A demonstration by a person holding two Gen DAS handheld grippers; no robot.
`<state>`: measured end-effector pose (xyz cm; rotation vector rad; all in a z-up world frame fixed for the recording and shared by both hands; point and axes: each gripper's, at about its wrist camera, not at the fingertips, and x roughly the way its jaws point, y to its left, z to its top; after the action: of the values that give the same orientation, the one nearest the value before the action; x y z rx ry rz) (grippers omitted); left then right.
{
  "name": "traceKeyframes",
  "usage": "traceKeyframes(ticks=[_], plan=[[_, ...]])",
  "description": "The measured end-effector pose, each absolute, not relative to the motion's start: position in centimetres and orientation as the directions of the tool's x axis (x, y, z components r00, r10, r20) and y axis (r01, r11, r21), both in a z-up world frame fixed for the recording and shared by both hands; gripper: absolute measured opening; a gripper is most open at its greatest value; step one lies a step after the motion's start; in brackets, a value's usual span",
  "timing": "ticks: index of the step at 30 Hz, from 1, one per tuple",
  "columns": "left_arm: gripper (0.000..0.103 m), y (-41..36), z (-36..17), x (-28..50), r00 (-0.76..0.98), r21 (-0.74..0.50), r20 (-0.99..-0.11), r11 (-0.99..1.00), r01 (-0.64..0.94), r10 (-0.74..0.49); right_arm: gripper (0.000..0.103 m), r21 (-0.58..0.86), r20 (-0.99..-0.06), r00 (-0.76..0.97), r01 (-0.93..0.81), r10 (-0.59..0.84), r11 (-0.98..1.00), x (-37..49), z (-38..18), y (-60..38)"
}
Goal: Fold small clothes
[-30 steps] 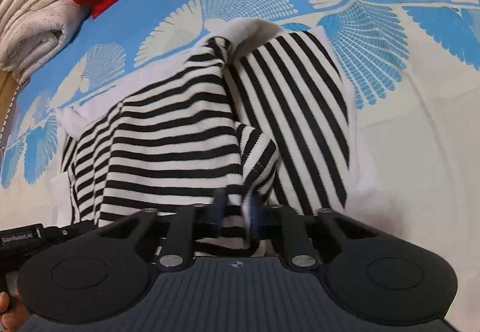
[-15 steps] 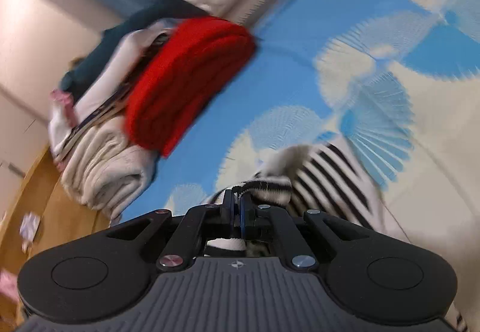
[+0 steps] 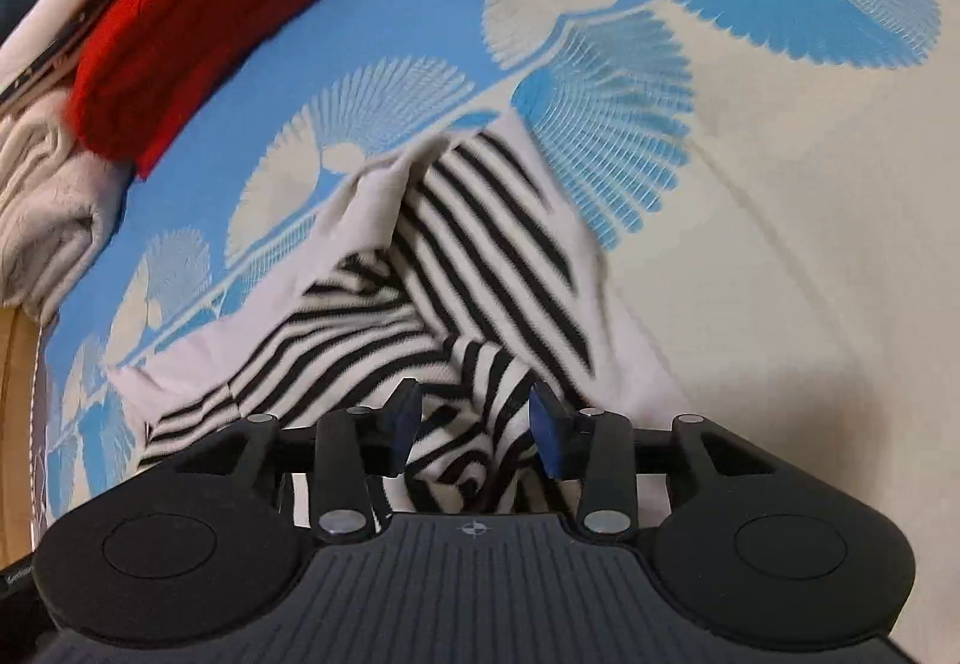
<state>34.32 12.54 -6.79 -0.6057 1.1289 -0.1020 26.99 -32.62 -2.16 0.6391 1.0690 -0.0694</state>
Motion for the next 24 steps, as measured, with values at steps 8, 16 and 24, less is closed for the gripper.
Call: traceKeyframes(ticks=[8, 16, 24], plan=[[0.001, 12.7, -4.4, 33.1, 0.511, -0.369, -0.831, 0.905, -0.213, -0.218, 0.004, 0.607, -0.729, 0.575, 0.291, 0.372, 0.74, 26.1, -1.3, -32.3], [0.018, 10.0, -2.1, 32.9, 0.604, -0.245, -0.784, 0.965, -0.094, -0.14, 0.017, 0.364, -0.871, 0.468, 0.404, 0.152, 0.839, 26.0, -2.0, -31.4], [0.011, 8.4, -7.8, 33.4, 0.4, -0.216, -0.898, 0.975, -0.044, -0.181, 0.023, 0.483, -0.757, 0.569, 0.154, 0.322, 0.862, 26.3, -0.7, -29.3]])
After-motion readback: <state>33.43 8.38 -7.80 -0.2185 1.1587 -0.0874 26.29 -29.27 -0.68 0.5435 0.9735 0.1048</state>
